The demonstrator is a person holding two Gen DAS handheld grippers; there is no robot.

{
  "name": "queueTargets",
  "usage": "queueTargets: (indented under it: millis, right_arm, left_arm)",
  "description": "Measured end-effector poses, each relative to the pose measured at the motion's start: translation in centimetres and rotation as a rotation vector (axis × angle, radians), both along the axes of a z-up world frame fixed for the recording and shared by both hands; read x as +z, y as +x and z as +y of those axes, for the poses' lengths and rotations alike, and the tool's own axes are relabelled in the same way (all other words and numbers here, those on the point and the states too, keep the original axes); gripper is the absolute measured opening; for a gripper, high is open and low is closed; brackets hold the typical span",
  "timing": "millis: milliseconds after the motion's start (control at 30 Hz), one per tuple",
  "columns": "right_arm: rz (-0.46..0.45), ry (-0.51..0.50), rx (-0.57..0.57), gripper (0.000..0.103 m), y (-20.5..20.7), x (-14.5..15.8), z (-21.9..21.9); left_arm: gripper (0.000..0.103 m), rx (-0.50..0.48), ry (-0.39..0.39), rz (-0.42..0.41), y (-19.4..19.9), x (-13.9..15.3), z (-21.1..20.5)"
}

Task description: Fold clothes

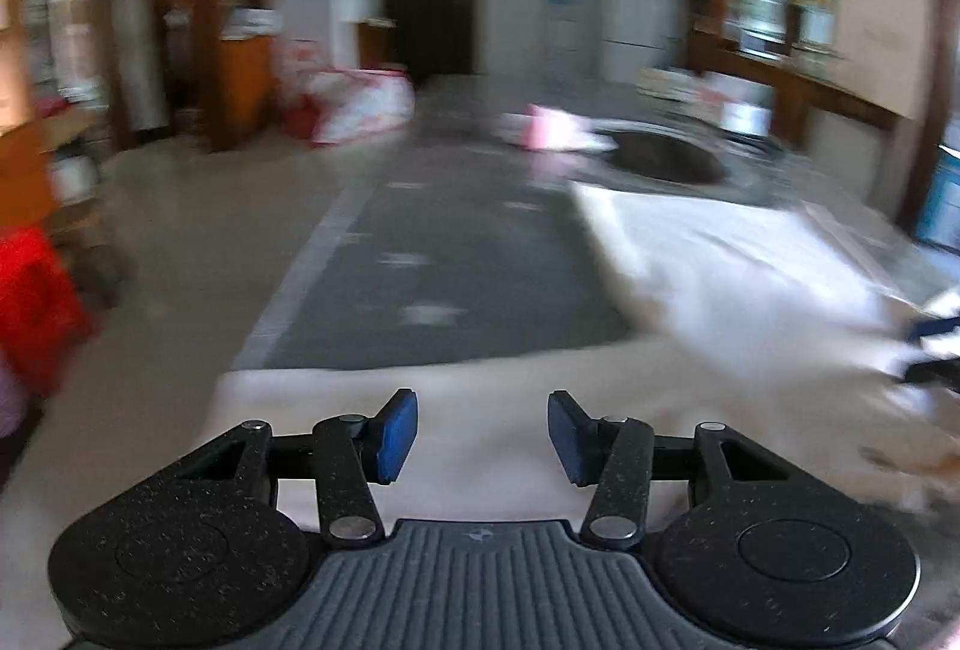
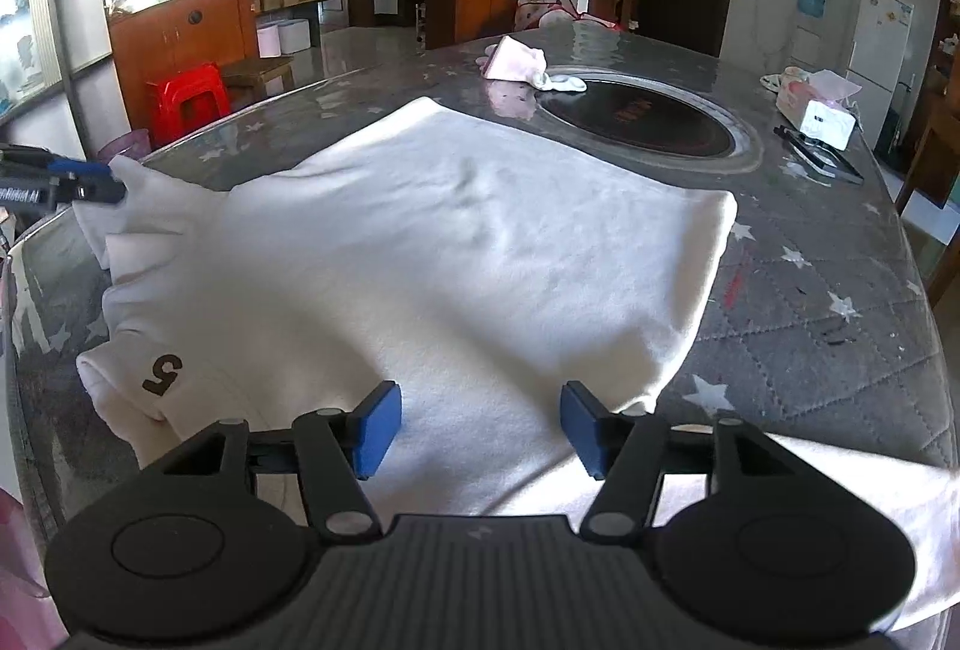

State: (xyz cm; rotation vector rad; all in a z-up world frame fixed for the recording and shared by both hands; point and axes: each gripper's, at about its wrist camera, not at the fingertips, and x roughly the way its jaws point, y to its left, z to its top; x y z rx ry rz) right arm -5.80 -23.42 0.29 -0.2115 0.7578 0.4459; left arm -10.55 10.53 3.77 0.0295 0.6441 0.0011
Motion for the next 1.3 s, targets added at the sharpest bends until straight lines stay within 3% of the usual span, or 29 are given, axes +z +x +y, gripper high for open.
queueTargets:
  millis: [67, 167, 400, 500, 533, 567, 633, 833, 1033, 1200, 1300]
  right_arm:
    - [0.000, -0.003, 0.001, 0.062, 0.1, 0.0, 0.1]
    - [0.003, -0.005, 0.000, 0.063, 0.2, 0.0, 0.2]
    - [0.009, -0.013, -0.002, 0.064, 0.2, 0.0, 0.4]
    - [0.011, -0.015, -0.005, 0.065, 0.2, 0.0, 0.5]
    - [0.012, -0.016, -0.006, 0.065, 0.2, 0.0, 0.5]
    - [0.013, -0.017, -0.006, 0.065, 0.2, 0.0, 0.5]
    - [0.014, -0.018, -0.007, 0.066, 0.3, 0.0, 0.5]
    - [0.018, -0.020, -0.011, 0.067, 0.4, 0.0, 0.6]
    - [0.016, -0.017, -0.015, 0.069, 0.3, 0.0, 0.6]
    - [0.015, -0.018, -0.013, 0.071, 0.4, -0.1, 0.5]
    - [0.013, -0.020, -0.013, 0.071, 0.3, -0.1, 0.5]
  left_arm:
    - [0.055, 0.098, 0.023, 0.000, 0.2, -0.1, 1.8]
    - [0.055, 0.163, 0.024, 0.008, 0.8, -0.3, 3.9]
    - [0.053, 0.136, 0.043, 0.023, 3.3, -1.6, 5.2]
    - [0.036, 0.107, 0.032, 0.017, 3.5, -2.0, 5.6]
    - [0.023, 0.098, 0.038, 0.014, 3.5, -2.0, 5.6]
    - [0.016, 0.090, 0.052, 0.012, 3.6, -1.9, 5.5]
    - [0.010, 0.070, 0.083, -0.001, 3.9, -1.7, 5.2]
    - [0.009, -0.012, 0.226, -0.043, 5.9, -0.7, 3.8]
    - [0.010, -0.041, 0.315, -0.012, 8.6, -1.7, 3.3]
    - [0.019, -0.017, 0.354, 0.043, 9.4, -2.8, 3.4]
    - [0.033, 0.028, 0.334, 0.047, 9.3, -2.3, 4.0]
